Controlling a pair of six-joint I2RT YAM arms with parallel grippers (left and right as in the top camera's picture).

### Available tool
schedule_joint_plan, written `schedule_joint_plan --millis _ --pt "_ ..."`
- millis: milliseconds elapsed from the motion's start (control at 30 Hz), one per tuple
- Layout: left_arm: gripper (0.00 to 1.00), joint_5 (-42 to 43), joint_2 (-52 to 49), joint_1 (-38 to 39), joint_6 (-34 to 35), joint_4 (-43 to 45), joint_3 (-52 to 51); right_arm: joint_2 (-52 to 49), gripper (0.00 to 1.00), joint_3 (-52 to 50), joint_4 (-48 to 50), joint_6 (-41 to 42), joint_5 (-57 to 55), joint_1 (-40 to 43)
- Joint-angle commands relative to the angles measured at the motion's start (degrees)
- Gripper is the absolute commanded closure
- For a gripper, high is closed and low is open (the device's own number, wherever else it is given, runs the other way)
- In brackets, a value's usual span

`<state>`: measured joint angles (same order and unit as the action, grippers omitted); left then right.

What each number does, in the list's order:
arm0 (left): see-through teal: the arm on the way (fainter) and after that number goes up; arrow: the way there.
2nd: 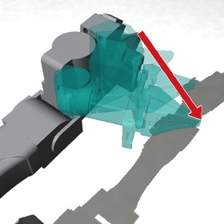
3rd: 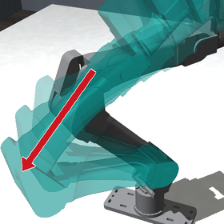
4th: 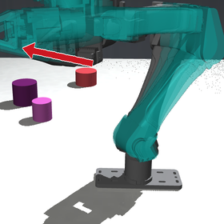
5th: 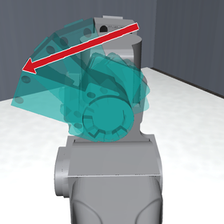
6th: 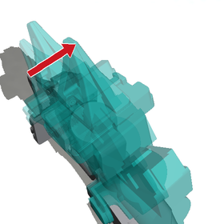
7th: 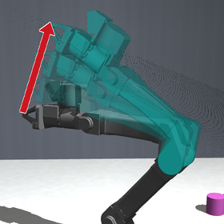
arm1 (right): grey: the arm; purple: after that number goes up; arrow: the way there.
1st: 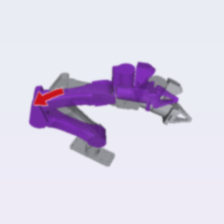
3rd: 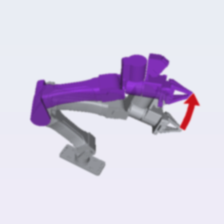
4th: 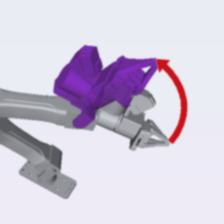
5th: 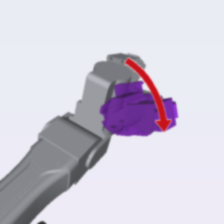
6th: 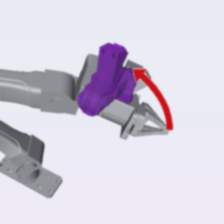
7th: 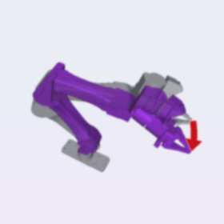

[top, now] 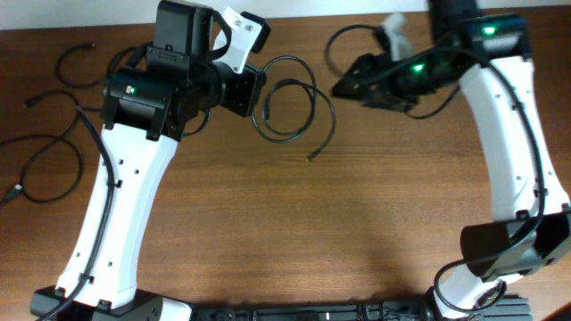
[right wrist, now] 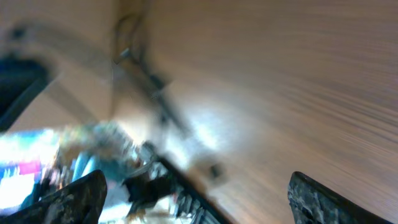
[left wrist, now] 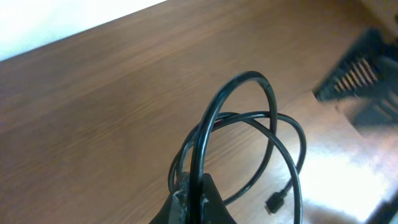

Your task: Untangle cables

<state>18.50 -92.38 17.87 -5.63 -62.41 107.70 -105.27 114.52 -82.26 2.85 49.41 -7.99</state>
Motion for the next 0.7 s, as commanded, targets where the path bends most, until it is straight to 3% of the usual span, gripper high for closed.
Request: schedule_joint_plan --millis 0,100,133,200,267,300,333,367,500,567,600,667 --pt "1.0 -6.3 -1.0 -0.4 5.0 -0.1 0.0 0.3 0.04 -0.1 1.1 -6.1 1.6 -5.2" --pt "1.0 0.6 -1.6 -0.4 4.9 0.0 0.0 0.3 0.04 -0.1 4.6 -5.8 -5.5 -9.8" --pt "1.0 8.6 -1.6 -0.4 2.8 0.2 0.0 0.1 0.04 -0.1 6.7 -3.6 -11.7 -11.4" --pt "1.0 22.0 -1.6 -0.4 -2.0 0.1 0.0 -0.3 0.04 -0.1 9.1 6.7 -23.1 -13.2" --pt "1.0 23.8 -1.5 -0.4 -2.0 0.2 0.0 -0.7 0.04 -0.1 9.0 14.0 -34.6 -13.4" --pt "1.0 25.0 -1.2 -0.8 -2.0 0.2 0.0 -1.2 0.13 -0.1 8.0 17.6 -41.6 -13.3" --pt "1.0 27.9 -0.7 -1.7 -2.0 0.2 0.3 -1.7 0.48 -0.1 7.1 19.0 -45.6 -13.3" --pt "1.0 29.5 -0.4 -2.5 -1.9 0.2 0.6 -2.2 0.53 -0.1 6.3 19.8 -48.2 -13.3" --pt "1.0 30.5 2.8 -12.3 2.7 0.1 1.7 -4.2 0.52 -0.1 3.4 20.2 -50.6 -13.3" --pt "1.0 27.3 3.7 -19.4 9.0 -1.2 1.7 -4.2 0.44 -0.1 3.4 20.2 -50.6 -13.2" --pt "1.0 22.8 3.7 -23.3 14.0 -3.3 1.7 -4.2 0.34 -0.1 3.3 20.3 -50.3 -13.0" --pt "1.0 17.7 3.6 -27.5 18.0 -6.8 1.6 -3.5 0.26 -0.1 3.1 20.7 -49.4 -12.5"
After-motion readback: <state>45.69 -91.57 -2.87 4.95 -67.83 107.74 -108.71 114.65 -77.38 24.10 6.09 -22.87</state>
